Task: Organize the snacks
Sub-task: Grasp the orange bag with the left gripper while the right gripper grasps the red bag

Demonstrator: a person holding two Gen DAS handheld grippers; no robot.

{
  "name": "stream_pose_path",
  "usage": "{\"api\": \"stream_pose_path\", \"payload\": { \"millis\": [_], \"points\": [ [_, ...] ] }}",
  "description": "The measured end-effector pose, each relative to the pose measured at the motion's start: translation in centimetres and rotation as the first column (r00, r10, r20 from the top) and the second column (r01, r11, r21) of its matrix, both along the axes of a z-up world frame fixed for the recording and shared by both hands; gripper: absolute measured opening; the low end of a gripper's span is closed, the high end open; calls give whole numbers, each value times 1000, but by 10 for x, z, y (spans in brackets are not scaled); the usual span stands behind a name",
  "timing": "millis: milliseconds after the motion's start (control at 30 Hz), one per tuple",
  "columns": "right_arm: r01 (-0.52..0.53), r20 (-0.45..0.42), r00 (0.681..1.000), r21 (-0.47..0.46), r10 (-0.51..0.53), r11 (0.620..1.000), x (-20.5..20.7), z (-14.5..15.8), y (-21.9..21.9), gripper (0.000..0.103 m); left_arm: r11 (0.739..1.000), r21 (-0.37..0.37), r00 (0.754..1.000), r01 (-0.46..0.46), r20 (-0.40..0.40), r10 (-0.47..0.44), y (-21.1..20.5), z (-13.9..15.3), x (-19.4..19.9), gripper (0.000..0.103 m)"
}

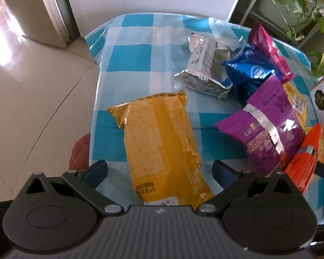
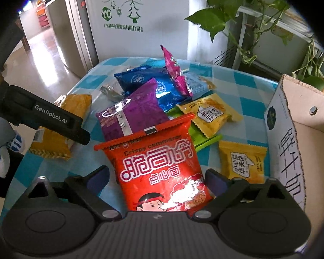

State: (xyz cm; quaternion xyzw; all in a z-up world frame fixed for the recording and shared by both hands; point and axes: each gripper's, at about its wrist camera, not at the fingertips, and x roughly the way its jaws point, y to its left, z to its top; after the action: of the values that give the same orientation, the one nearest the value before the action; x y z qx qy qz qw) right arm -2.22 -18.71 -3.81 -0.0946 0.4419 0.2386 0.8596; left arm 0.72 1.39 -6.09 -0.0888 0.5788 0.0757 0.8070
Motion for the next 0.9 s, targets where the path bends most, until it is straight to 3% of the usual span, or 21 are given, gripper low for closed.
{"api": "stream_pose_path", "payload": {
  "millis": [233, 533, 733, 867, 900],
  "points": [
    [19, -25, 1000, 16, -19, 1000, 2, 1, -1, 78, 999, 34, 1000, 24, -1, -24, -6, -2, -2, 102],
    [98, -64, 993, 52, -95, 994, 1, 10, -8, 77, 1000, 17, 998, -5, 56, 4, 1, 2, -11, 97],
    [149, -85, 986, 83, -142, 985, 3, 17, -12, 77, 999, 42, 995, -16, 102, 12, 2, 5, -20, 82],
    [186, -106, 979, 87, -177, 979, 6, 19, -15, 77, 999, 55, 989, -2, 151, -6, 2, 9, -27, 59],
    [194, -112, 977, 90, -183, 977, 7, 19, -16, 77, 999, 48, 987, 0, 160, -8, 3, 10, -29, 59]
  ]
}}
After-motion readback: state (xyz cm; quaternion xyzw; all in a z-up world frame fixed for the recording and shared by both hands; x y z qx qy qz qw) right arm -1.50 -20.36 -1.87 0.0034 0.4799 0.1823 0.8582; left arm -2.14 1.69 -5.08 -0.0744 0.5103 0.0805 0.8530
